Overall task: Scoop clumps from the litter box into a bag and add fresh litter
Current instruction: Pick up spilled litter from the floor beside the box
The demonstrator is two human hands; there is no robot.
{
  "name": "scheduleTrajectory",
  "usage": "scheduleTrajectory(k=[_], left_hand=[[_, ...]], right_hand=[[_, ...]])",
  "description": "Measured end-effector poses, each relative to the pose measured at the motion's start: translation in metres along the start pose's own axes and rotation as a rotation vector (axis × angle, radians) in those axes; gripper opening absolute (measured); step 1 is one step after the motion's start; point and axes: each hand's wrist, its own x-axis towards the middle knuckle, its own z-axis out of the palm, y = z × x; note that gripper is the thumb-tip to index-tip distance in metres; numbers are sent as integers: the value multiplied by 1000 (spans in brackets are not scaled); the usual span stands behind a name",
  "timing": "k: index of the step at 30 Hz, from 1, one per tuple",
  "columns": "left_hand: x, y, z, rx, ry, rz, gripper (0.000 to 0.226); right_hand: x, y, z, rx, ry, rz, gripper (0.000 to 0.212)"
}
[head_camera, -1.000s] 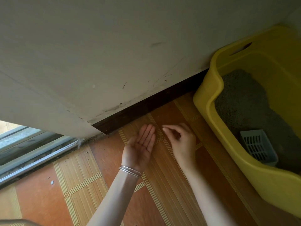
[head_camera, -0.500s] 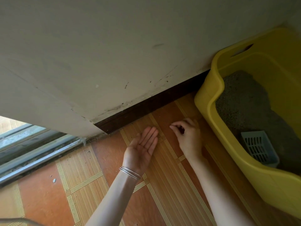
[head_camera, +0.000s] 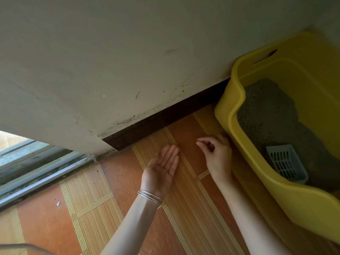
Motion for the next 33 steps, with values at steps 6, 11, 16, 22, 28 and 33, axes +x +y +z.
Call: scheduleTrajectory(k=[6, 11, 16, 22, 28, 33], left_hand=[[-2, 0, -1, 31, -6, 8, 40], [-2, 1, -3, 60, -16, 17, 40], [-1, 0, -4, 66, -18, 22, 40], [-1, -1, -4, 72, -18, 29, 40], [-4, -5, -5, 42, -16, 25, 40], [-9, -17, -5, -2, -4, -45, 39]], right_hand=[[11, 3, 6, -31, -73, -59, 9], [-10, 5, 4, 43, -155, -144, 11], [-19, 12, 10, -25, -177, -236, 24], [-23, 13, 11, -96, -124, -273, 22], [-35, 2, 14, -244, -103, -257, 29], [-56, -38, 19, 92, -196, -172, 26]])
